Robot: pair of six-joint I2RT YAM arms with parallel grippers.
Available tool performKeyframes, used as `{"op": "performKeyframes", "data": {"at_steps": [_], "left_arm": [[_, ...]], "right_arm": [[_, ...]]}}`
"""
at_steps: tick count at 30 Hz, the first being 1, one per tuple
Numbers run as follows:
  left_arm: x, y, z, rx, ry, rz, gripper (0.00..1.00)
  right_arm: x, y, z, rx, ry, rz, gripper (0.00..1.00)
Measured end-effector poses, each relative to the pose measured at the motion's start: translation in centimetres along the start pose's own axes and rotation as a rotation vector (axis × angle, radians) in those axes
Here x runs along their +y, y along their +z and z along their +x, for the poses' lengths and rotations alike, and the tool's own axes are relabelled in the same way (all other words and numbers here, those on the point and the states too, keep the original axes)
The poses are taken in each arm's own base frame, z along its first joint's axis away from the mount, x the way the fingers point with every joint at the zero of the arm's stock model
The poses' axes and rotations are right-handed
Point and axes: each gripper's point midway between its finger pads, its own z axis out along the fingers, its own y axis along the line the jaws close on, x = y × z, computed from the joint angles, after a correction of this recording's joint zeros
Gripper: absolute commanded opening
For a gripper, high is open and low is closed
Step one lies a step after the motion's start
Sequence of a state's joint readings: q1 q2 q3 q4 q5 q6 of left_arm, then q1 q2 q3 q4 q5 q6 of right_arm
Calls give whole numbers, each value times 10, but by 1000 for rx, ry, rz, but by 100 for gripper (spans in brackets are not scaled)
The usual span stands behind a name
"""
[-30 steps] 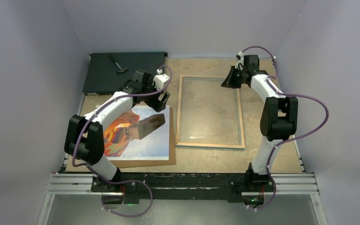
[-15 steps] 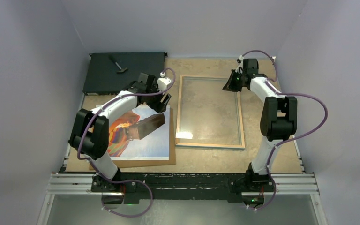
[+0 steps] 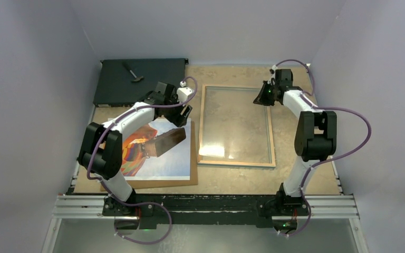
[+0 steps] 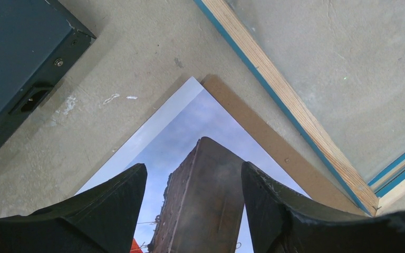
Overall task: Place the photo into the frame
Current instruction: Place the photo frame item in the photo frame.
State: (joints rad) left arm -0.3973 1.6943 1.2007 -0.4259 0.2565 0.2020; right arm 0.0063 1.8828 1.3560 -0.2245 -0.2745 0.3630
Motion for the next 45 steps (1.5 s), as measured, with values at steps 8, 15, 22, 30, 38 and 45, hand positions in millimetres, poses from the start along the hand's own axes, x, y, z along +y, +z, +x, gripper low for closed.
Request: {"op": "performKeyframes", "data": {"at_steps": [8,15,22,30,38,45], "left_arm": [[0,0,0,0,0,0,64],[-1,0,0,-1,2,3,64],[-17,21,4,25,25,49,64],[-42,45,20,85,52,112,62],[-46,53,13,72,66,123,61],[-50,54,6,51,79,130,61]], "right_arm": [[3,-3,-4,-17,-5,-11,0],[3,-2,-4,-6,-11,-15,0],[7,0,-7,12,-27,-29,0],[6,3,-6,34,-43,-38,0],[-1,-1,-12,38,-46,-34,0],[-5,3,-9,57,-52,-44,0]]}}
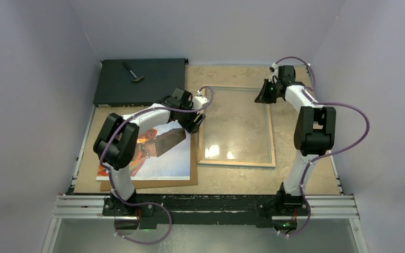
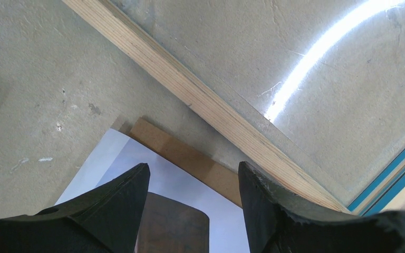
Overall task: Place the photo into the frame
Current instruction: Place the photo frame item in the photo frame.
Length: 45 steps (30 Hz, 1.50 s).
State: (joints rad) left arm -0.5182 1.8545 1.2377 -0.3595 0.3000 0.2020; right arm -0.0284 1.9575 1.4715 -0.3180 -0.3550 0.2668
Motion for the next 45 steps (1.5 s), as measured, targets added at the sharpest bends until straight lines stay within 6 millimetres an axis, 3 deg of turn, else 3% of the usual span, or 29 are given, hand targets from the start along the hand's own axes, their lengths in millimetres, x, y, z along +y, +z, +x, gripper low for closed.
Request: {"op": "performKeyframes", "data": {"at_steps": [15,17,23,25,29,35,40,45], "left_arm": [[-9,18,14,10,27,21,48],[-9,18,14,3,34,22,47],[-8,20,14,-10,44,20,45],[-8,20,14,-14,45,19,44],[-8,20,13,-24,48,16,42],[-7,20,13,-28,49,11,40],[-7,20,13,-33,51,7,39],[-7,20,13,-34,49,7,38]], "right_arm": [[-1,5,4,-1,26,-7,0],[-3,9,10,2,43,-15,7],[-8,14,24,4,135,-66,50],[-10,10,30,11,171,-78,56],[-1,-5,36,8,201,-106,59],[26,-36,28,-49,183,-194,59],[36,-52,39,-51,180,-227,56],[39,-65,52,-48,181,-228,61]]}}
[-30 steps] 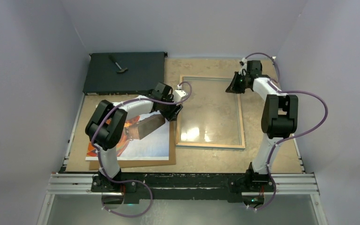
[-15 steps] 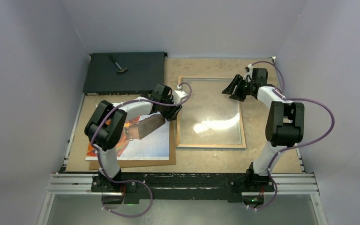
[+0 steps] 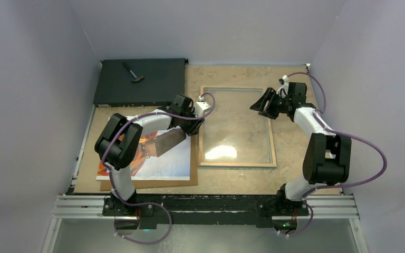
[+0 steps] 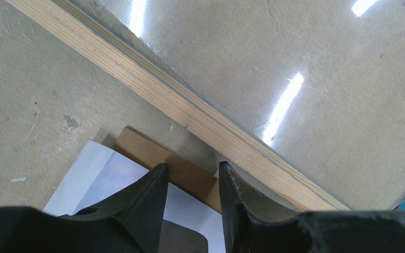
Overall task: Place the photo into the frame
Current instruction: Place the photo frame item in the photo frame.
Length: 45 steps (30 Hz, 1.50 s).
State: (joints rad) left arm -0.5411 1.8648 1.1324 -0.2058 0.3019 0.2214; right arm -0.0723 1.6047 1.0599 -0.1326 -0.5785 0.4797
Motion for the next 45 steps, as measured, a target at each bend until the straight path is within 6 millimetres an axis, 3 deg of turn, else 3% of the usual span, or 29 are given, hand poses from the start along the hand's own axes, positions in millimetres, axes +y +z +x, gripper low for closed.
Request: {"op": "performKeyframes", "data": {"at_steps": [7,11,14,18,24,33,45], "left_arm": [[0,0,0,0,-2,0,37],[0,0,0,1,-2,1,37],[0,0,0,1,-2,1,35],[-1,-1,1,3,-3,2,31],[-2,-1,2,8,-6,10,26],[-3,-2,3,6,-27,26,25],[-3,-3,3,6,-35,30,23]], "right_arm": [[15,-29,10,-20,-18,3,51],[22,-38,9,-46,-40,-7,33],[17,-37,12,-46,-34,6,15],[11,-35,17,-38,-15,25,0],[22,-42,10,-63,-14,4,0],[71,-67,-19,-152,-47,-112,0],[99,-78,-25,-177,-40,-233,0]]}}
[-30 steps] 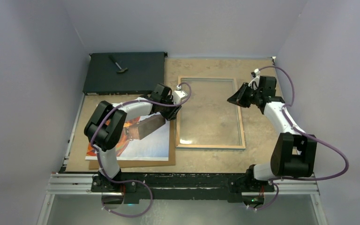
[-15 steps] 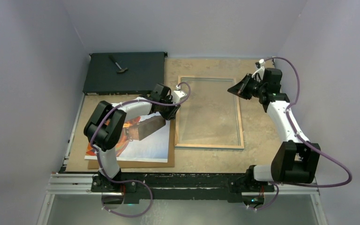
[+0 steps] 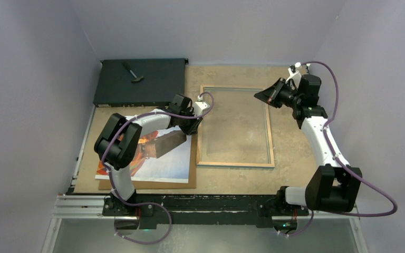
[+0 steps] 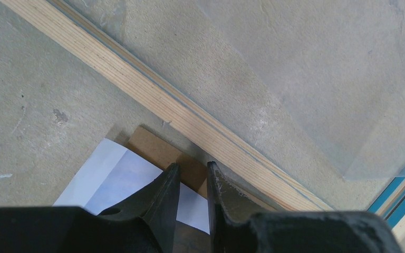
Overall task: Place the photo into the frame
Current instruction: Place the photo frame item in the photo frame.
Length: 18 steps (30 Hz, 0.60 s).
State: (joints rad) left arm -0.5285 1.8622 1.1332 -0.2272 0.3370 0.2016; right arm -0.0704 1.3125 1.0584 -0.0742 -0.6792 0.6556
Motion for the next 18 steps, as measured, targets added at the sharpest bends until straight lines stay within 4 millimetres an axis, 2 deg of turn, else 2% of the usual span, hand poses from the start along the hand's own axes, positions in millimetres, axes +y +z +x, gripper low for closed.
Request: {"op": "performKeyframes", "data": {"at_steps": [4,18], "left_arm": [[0,0,0,0,0,0,22],[0,0,1,2,-1,1,18]], "right_arm": [[7,-1,-1,-8,2,-32,0],[2,5,12,7,72,-67,0]]}}
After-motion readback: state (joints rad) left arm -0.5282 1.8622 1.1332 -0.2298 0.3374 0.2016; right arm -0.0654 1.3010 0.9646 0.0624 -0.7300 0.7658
